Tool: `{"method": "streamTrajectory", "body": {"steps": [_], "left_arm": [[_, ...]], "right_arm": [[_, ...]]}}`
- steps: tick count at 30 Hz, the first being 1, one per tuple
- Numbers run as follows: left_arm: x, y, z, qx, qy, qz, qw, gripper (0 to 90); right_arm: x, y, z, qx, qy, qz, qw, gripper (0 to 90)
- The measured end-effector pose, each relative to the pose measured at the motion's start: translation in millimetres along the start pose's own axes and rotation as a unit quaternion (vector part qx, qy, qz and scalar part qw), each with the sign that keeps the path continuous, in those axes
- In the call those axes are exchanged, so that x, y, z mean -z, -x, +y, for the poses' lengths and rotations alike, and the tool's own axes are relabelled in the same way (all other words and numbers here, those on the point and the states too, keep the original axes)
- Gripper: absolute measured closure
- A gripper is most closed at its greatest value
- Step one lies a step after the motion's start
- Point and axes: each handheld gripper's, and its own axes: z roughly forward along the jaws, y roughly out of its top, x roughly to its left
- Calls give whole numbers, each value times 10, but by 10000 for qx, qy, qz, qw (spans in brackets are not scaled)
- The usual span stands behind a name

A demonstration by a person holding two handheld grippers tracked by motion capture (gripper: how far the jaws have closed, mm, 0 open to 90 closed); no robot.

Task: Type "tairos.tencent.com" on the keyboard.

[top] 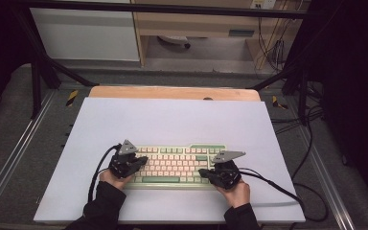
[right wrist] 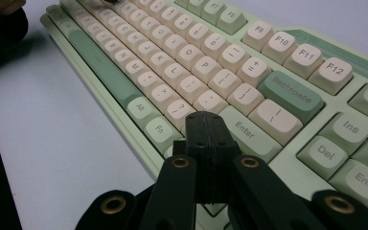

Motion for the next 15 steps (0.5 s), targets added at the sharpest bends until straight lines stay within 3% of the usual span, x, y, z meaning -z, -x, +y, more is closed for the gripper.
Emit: {"method": "streamTrajectory", "body": {"steps": [15], "left_arm": [[-31, 1, -29, -16, -23, -26, 10000, 896]], "right_arm": [[5, 0, 1, 1, 13, -2, 10000, 900]]}}
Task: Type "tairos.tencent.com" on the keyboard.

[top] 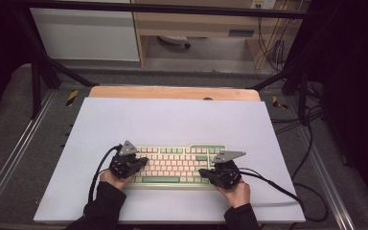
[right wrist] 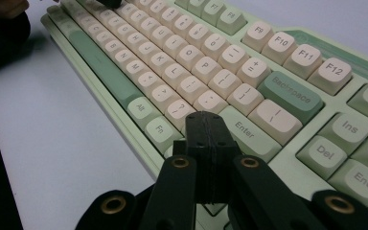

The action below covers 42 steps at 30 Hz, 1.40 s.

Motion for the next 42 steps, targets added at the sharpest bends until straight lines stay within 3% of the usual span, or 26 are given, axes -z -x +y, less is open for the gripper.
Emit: {"method": "streamTrajectory", "body": {"steps": [17, 29, 42], "left_arm": [[135, 27, 12, -31, 108, -78, 9999, 896], [249, -35, -92, 63, 181, -93, 9998, 896], [351, -53, -175, 60, 224, -95, 9997, 896]], "right_arm": [[28, -8, 13, -17, 57, 28, 10000, 900], [9, -31, 37, -8, 73, 75, 9999, 900], [-95, -157, 147, 137, 36, 175, 9997, 900]]}}
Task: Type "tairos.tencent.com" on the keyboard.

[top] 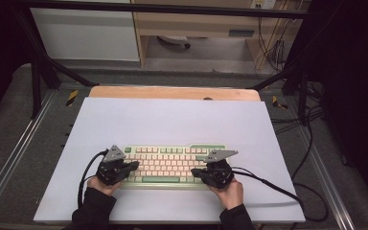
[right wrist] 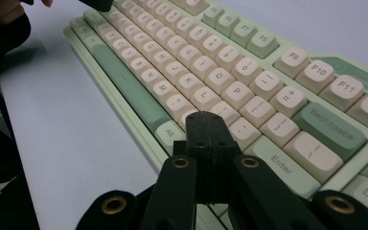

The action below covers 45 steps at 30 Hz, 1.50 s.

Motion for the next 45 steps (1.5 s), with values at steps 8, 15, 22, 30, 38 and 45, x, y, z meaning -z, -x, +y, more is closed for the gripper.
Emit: {"method": "streamTrajectory", "body": {"steps": [8, 15, 22, 30, 38, 45], "left_arm": [[21, -17, -21, 25, 10, -14, 10000, 896], [35, -30, -34, 45, 29, -21, 10000, 895], [32, -26, -34, 30, 23, -33, 10000, 895], [33, -31, -34, 31, 23, -35, 10000, 896], [34, -31, -33, 44, 34, -43, 10000, 896], [42, -32, -30, 51, 51, -49, 10000, 896]], "right_arm": [[-99, -74, 89, 59, -11, 62, 10000, 900], [-216, -139, 148, 110, -59, 103, 9999, 900], [-321, -216, 206, 147, -70, 125, 9998, 900], [-451, -269, 267, 179, -105, 176, 9996, 900], [-558, -303, 332, 219, -113, 192, 9995, 900], [-658, -316, 357, 242, -183, 211, 9993, 900]]}}
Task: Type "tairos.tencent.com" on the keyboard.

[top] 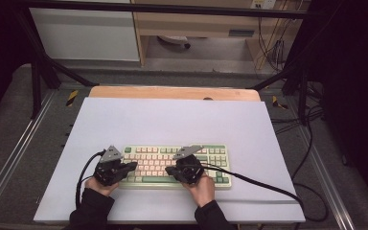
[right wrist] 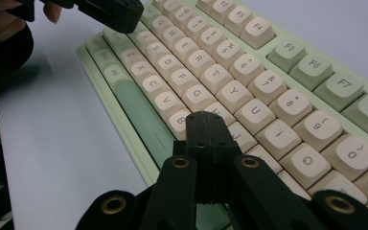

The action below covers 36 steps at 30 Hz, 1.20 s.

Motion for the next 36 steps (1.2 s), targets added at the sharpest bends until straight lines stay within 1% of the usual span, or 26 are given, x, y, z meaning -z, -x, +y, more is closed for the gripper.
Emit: {"method": "streamTrajectory", "body": {"steps": [5, 9, 17, 22, 26, 29, 36], "left_arm": [[-9, 1, -2, -11, -19, 2, 10000, 896], [-8, 0, -2, -5, -22, -3, 10000, 896], [-10, -1, -2, -16, -28, 3, 10000, 896], [-9, -1, -2, -8, -22, 3, 10000, 896], [-6, 2, 0, -13, -12, 0, 10000, 896], [-4, 5, 2, -14, -10, -3, 10000, 896], [1, 11, 6, -30, -2, -2, 10000, 896]], "right_arm": [[-43, 1, -6, -65, -17, 21, 10000, 900], [-81, 3, -19, -45, -38, 8, 10000, 900], [-97, -2, -20, -29, -26, 22, 10000, 900], [-121, -10, -32, -6, -69, -4, 10000, 900], [-89, -8, -20, 3, -86, -33, 10000, 900], [-34, -12, 2, 15, 16, -28, 10000, 900], [80, 11, 15, 51, 1, -148, 9999, 900]]}}
